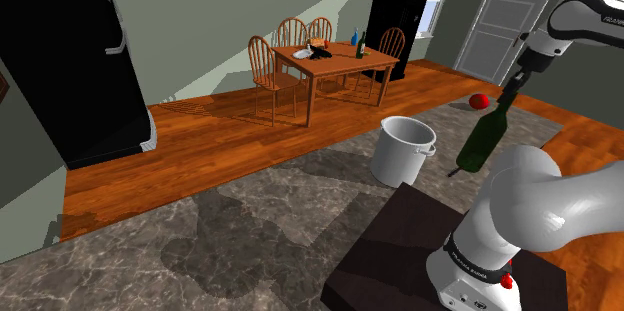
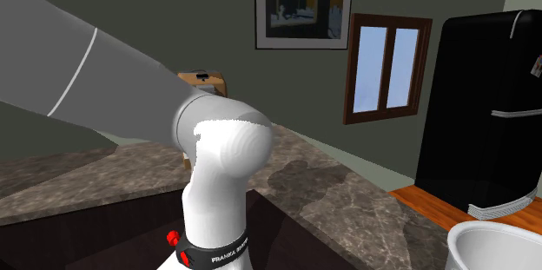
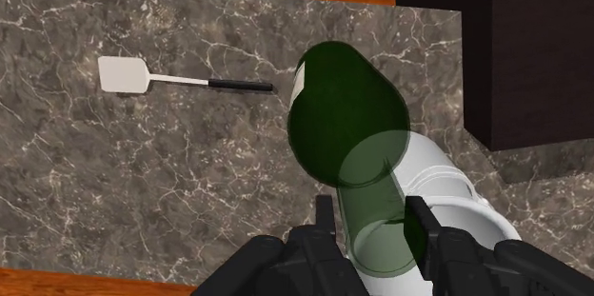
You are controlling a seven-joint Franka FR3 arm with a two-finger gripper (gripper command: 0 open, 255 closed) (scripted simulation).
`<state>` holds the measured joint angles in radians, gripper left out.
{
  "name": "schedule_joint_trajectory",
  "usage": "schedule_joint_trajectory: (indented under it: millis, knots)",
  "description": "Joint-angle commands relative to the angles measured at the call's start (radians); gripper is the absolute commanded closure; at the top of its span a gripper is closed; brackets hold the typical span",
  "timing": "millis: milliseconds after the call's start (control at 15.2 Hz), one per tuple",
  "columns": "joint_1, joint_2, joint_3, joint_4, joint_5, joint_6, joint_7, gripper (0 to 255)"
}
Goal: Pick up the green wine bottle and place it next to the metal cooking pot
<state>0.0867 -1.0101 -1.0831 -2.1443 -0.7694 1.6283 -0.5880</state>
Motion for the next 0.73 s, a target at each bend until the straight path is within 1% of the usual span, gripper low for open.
schedule_joint_trajectory:
  millis: [0, 660]
  knots:
    - [-0.003, -0.006, -0.016, -0.019, -0.014, 0.019, 0.001, 255]
    - [-0.012, -0.031, -0.100, -0.115, -0.084, 0.116, 0.017, 255]
